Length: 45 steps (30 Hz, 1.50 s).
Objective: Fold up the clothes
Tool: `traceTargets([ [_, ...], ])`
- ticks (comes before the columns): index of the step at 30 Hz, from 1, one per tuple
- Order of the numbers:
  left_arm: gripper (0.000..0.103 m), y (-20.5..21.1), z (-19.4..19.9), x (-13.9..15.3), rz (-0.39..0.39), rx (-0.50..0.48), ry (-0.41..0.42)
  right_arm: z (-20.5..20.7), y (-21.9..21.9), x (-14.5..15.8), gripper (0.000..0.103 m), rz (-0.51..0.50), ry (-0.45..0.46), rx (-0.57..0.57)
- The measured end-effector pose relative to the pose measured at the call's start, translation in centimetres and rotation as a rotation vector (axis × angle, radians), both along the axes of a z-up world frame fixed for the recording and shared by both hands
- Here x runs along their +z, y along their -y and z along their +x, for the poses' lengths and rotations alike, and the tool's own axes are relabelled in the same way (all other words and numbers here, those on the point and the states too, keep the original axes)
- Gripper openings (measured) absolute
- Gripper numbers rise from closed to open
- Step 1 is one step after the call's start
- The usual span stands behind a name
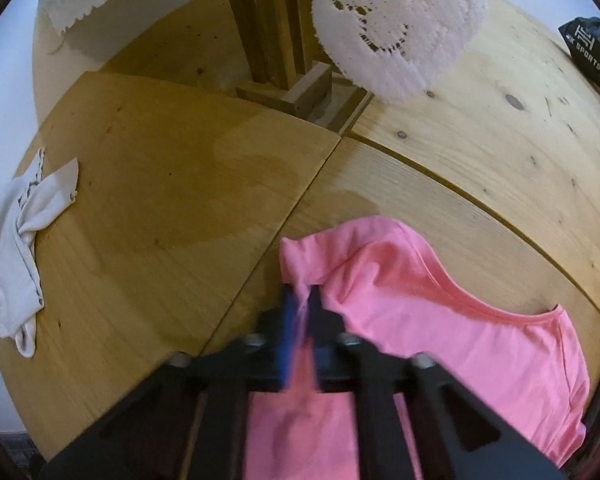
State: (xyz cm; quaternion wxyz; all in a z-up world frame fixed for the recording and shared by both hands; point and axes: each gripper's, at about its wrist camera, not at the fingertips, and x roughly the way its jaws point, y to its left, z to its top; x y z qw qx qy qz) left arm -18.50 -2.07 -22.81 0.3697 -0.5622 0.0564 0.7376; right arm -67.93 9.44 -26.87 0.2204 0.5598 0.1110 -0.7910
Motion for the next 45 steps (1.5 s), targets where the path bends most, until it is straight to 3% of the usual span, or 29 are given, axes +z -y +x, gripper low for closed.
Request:
traceTargets([
  [4,0.009,0.2,-0.1,-0.2,0.017,0.019,0.009,-0.2,-1.2,1.6,0.004,-0.045,-0.055,-0.029],
  [6,0.009,0.2,0.1,-0.3,0.022,0.031,0.004,-1.8,-2.8,1.4,0.008,-0.049,-0.055,-0.153],
  [8,0.009,0.1,0.3,-0.4,0.024,0.038,0.000,-1.0,-3.7,2.0,0.017,-0.056,-0.066,-0.181],
  [14,0.011,0.2,0.6,-0.4,0.028,0.042,0.004,1.4,-6.4,3.6,0.023,-0.078,-0.097,-0.264],
  [15,0.010,0.3,0.7,-0.4,0.030,0.042,0.000,3.3,-7.3,4.2,0.023,-0.126,-0.096,-0.248],
  [22,0.011,1.2,1.3,-0.2,0.027,0.099,0.017,9.3,-9.8,2.1,0.024,-0.157,0.034,-0.248],
  [26,0.011,2.2,1.3,0.5,0.031,0.161,0.026,12.4,-11.3,0.8,0.031,-0.174,0.110,-0.259],
  [28,0.025,3.0,1.0,1.3,0.038,0.202,0.014,14.0,-12.0,0.1,0.031,-0.182,0.149,-0.265],
  [30,0.033,3.3,0.6,1.7,0.032,0.230,0.005,15.5,-12.8,-0.6,0.031,-0.191,0.187,-0.271],
  [35,0.033,2.0,-0.2,2.0,0.020,0.223,-0.023,17.7,-12.4,-0.9,0.031,-0.219,0.214,-0.237],
  [39,0.033,1.3,-3.3,2.7,0.004,0.205,-0.096,18.5,-11.9,-1.7,0.031,-0.219,0.224,-0.217],
  [45,0.033,0.4,-8.9,1.7,-0.013,0.153,-0.119,16.7,-11.6,-2.7,0.029,-0.276,0.231,-0.180],
])
